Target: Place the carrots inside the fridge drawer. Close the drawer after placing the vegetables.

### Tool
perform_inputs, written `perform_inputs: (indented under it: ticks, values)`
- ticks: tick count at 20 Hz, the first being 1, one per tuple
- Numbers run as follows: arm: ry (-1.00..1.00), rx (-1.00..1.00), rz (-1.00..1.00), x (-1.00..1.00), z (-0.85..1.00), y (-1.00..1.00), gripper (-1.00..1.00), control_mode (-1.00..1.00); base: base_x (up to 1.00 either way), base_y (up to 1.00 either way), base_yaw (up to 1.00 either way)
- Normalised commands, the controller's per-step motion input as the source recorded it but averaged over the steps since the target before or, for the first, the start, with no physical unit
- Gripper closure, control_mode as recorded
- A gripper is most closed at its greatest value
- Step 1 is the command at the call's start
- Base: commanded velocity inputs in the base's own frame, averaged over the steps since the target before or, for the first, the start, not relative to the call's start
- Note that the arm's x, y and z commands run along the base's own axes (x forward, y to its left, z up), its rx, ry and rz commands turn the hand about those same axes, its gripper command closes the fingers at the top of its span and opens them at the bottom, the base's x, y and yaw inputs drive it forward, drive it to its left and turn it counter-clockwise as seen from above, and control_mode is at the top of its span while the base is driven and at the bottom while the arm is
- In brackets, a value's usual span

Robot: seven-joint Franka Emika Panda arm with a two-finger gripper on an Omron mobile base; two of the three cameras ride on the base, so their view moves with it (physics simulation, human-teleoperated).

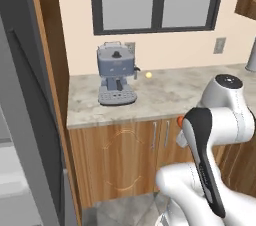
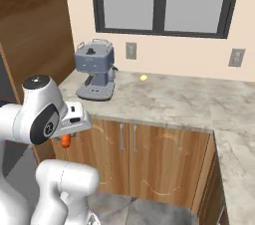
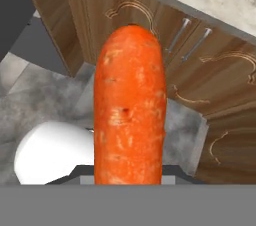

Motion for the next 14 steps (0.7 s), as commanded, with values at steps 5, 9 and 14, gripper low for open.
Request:
perform_inputs:
  ticks: [5, 9, 14]
  values:
    - [0.0, 0.0, 0.0, 0.0, 0.0, 0.0, 1.0, 1.0, -1.0, 0.02, 0.0]
    - [0.0, 0.0, 0.0, 0.0, 0.0, 0.0, 1.0, 1.0, -1.0, 0.4, 0.0]
    - [0.0, 0.0, 0.0, 0.0, 0.0, 0.0, 1.0, 1.0, -0.89, 0.72, 0.0]
